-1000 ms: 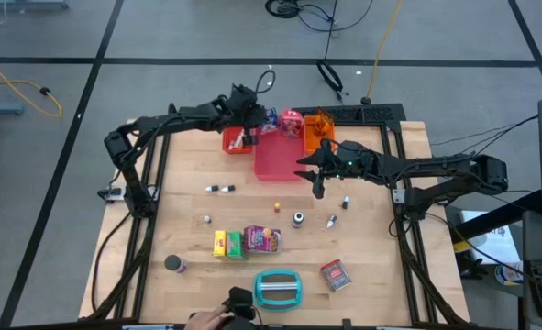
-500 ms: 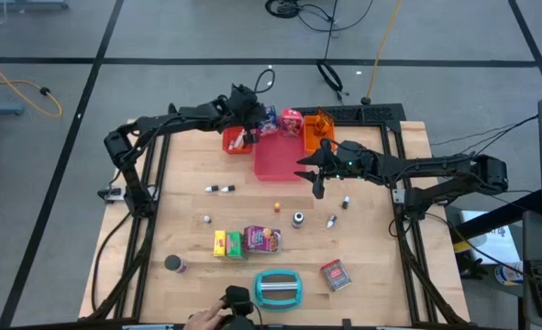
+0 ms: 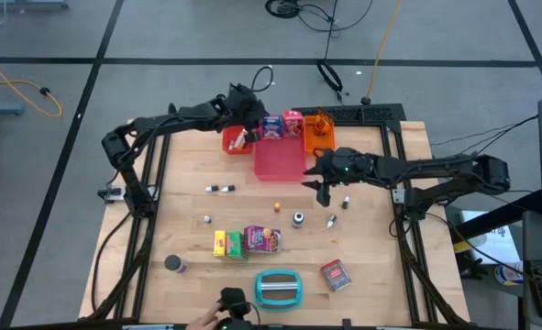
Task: Pick & Place Kitchen Items
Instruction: Put the small green food coloring bottle into the red bin
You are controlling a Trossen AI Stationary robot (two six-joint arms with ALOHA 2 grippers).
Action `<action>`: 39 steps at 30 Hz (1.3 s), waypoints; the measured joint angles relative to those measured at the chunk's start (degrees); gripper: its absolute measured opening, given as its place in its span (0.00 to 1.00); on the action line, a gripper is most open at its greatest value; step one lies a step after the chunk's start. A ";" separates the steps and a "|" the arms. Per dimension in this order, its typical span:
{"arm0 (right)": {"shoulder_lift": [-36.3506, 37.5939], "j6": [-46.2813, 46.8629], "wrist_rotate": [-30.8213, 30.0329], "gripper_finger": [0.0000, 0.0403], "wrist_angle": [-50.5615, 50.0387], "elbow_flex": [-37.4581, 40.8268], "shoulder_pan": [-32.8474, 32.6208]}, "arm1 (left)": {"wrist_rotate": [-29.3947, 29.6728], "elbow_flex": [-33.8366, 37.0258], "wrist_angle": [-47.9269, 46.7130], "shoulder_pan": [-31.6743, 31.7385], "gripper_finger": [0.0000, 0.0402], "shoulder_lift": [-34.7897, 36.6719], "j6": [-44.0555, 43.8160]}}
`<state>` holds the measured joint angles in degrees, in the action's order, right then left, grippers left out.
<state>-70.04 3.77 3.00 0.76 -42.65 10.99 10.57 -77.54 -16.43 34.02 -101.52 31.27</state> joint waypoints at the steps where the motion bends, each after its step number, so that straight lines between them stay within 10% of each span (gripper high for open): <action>1: 0.30 0.78 -0.16 0.41 -1.52 0.00 -0.44 | 0.01 0.00 -0.20 0.00 0.33 0.48 -0.48; 26: 7.05 41.63 -13.54 0.41 -44.85 0.02 -13.80 | -0.04 0.13 -17.97 -7.91 0.33 11.68 -18.25; 39: 6.97 60.71 -13.47 0.41 -41.26 9.35 -14.10 | 0.00 0.19 -16.80 -9.70 0.33 11.68 -16.92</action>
<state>-63.07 64.48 -10.48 -40.50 -33.31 -3.11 10.57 -77.34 -33.23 24.32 -89.84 14.35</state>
